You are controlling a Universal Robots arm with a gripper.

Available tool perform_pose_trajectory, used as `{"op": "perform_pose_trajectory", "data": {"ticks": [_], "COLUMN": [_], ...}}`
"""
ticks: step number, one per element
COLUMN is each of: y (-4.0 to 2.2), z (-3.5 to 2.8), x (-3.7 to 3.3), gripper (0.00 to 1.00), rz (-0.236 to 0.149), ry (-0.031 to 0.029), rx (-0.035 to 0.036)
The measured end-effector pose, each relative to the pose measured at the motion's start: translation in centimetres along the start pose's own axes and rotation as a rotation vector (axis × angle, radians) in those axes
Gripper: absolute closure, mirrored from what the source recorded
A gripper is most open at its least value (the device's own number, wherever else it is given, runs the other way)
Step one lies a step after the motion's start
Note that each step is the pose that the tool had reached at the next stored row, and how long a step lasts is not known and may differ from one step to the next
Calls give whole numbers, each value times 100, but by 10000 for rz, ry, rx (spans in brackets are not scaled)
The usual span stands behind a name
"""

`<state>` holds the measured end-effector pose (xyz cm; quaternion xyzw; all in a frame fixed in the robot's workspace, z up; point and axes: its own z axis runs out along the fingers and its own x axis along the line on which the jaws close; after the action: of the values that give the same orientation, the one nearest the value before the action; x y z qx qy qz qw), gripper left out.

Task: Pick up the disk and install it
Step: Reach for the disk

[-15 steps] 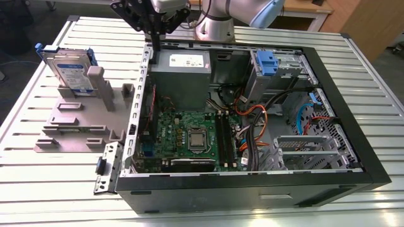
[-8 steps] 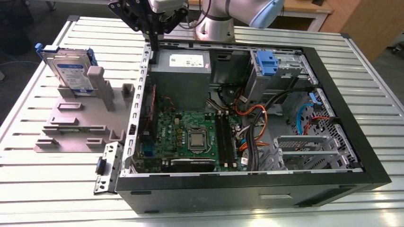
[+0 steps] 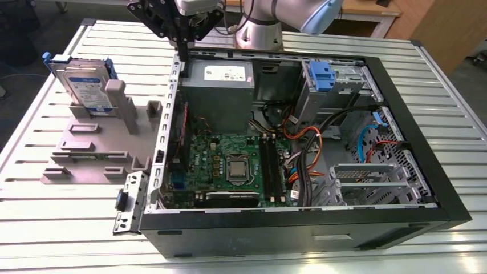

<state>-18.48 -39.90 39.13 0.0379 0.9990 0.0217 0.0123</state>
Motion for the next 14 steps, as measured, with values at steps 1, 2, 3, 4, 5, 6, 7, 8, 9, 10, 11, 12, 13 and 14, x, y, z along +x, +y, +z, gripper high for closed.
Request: {"op": "perform_pose_trajectory", "data": {"ticks": [1,2,3,4,5,6,7,8,9,10,11,12,13,14], "y": [0,0,-1,-1,-2,-2,-2,-3,-3,-3,-4,-4,-4,-5], "z": [0,1,1,1,1,1,1,1,1,1,1,1,1,2], "x": [5,10,14,18,24,30,33,38,42,46,48,52,57,62], "gripper": [89,89,89,89,89,89,89,89,89,89,89,89,89,89], "rz": [0,0,0,0,1,0,0,1,0,0,0,0,0,1], "ry": [0,0,1,1,1,2,2,1,2,2,2,2,3,3], "rx": [-1,-1,0,0,-1,0,0,-1,0,0,-1,-1,0,-1]}}
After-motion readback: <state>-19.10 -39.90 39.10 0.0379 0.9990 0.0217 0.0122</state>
